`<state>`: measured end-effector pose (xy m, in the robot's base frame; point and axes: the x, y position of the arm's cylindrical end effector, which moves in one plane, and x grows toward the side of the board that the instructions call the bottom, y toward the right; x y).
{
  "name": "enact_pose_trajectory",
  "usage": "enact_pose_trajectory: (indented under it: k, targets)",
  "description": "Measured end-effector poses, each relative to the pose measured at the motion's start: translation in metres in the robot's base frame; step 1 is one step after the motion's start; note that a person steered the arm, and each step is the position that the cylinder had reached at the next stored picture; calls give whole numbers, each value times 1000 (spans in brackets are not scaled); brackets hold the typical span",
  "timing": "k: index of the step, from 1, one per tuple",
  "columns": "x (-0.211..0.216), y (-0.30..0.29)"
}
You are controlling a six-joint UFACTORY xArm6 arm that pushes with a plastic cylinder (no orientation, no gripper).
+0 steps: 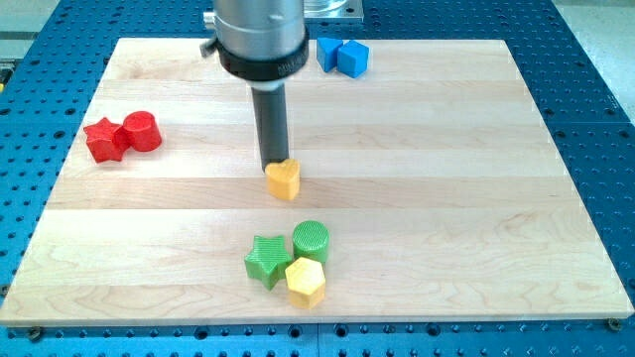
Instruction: Slide the heart into the green blocks
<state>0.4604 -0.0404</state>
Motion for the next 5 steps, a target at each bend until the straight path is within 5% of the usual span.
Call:
enact_pose_trajectory:
  k: [1, 2, 5]
  targets:
    - [32, 4]
    - [-9, 10]
    - [51, 11]
